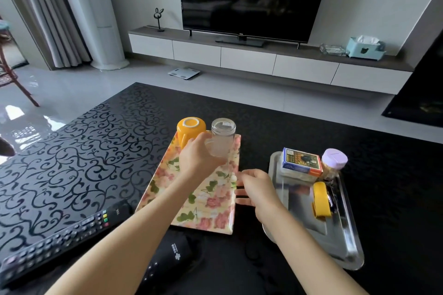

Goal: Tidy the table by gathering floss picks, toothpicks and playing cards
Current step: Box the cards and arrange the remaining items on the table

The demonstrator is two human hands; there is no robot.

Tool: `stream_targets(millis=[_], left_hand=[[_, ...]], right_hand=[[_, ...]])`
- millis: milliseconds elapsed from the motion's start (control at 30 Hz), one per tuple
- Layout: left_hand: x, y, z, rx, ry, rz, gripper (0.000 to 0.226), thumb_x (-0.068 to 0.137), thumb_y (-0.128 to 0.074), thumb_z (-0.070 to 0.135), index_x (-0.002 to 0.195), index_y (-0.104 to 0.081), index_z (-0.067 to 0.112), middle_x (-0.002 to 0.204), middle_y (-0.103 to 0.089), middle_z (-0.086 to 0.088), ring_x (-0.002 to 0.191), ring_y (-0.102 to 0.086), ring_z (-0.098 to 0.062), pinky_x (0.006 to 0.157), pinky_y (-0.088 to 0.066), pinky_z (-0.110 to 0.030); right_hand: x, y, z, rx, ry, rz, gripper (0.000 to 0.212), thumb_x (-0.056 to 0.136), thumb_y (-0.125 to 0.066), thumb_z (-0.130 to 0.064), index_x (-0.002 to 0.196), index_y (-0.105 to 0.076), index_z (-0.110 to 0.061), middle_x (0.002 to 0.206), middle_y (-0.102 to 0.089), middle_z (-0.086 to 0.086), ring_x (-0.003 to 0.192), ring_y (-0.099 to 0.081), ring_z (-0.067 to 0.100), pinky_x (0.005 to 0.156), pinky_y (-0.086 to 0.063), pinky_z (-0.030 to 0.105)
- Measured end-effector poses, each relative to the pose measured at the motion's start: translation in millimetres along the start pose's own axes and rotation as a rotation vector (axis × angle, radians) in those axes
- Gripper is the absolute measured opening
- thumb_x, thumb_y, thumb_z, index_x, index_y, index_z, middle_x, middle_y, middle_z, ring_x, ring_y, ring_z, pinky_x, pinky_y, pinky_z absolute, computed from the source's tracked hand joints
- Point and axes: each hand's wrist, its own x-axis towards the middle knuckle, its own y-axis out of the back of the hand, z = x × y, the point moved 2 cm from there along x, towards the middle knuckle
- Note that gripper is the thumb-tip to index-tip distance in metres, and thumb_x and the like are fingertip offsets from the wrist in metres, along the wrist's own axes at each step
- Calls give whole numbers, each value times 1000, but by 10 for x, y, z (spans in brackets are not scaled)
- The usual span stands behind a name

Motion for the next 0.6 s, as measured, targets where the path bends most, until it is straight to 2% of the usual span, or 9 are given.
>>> stream_targets(millis=[100, 233, 300, 333, 400, 467, 533, 600], left_hand=[[36, -117, 46, 72, -41, 7, 69, 66, -79, 42, 126, -46, 28, 114, -56, 0, 93, -56, -19, 69, -41, -28], [28, -183, 108, 180, -75, 23, 63, 70, -74, 45, 122, -46, 26, 106, -54, -2, 80, -53, -18, 57, -39, -27], [4, -171, 118, 231, -91, -1, 64, 72, -71, 50, 125, -43, 26, 106, -54, -2, 79, -54, -19, 56, -39, -28], [-11, -137, 115, 226, -96, -23, 66, 74, -68, 52, 128, -42, 26, 109, -54, -3, 82, -55, -20, 58, -40, -28], [-79, 12, 36, 176, -79, -63, 66, 78, -63, 55, 132, -41, 25, 115, -53, -4, 91, -56, -22, 63, -40, -29], [-192, 260, -176, 229, -49, -78, 57, 83, -58, 52, 131, -46, 23, 120, -52, -4, 94, -55, -22, 67, -41, -29], [-333, 529, -496, 371, -26, -122, 45, 85, -57, 46, 124, -54, 23, 121, -53, -3, 100, -56, -24, 73, -45, -31], [-491, 797, -829, 522, 13, -171, 42, 82, -56, 41, 121, -57, 24, 120, -53, -4, 104, -55, -25, 78, -47, -32]], right_hand=[[40, 64, 48, -34, 6, 16, 23, 91, -56, -19, 112, -55, -10, 93, -60, 5, 78, -62, 18, 70, -59, 35], [42, 83, 88, -79, 29, 29, 23, 91, -56, -19, 112, -56, -11, 88, -60, 3, 77, -62, 18, 74, -59, 38], [-11, 76, 116, -181, 94, 62, 21, 90, -55, -21, 109, -57, -14, 88, -61, 0, 81, -64, 21, 79, -57, 42], [-56, 68, 119, -295, 168, 77, 19, 89, -55, -24, 107, -58, -16, 90, -61, -3, 85, -64, 21, 81, -56, 41], [-242, 34, 148, -549, 347, 60, 17, 90, -56, -30, 102, -60, -19, 94, -60, -9, 92, -62, 15, 78, -49, 30], [-493, -64, 196, -713, 525, -64, 21, 90, -57, -33, 104, -64, -18, 101, -62, -10, 99, -58, 9, 77, -42, 22], [-707, -214, 278, -861, 722, -202, 33, 89, -59, -33, 117, -63, -17, 122, -60, -5, 118, -50, 12, 94, -38, 21], [-865, -408, 370, -1014, 898, -352, 46, 90, -58, -32, 132, -52, -15, 137, -50, -1, 130, -37, 16, 109, -30, 29]])
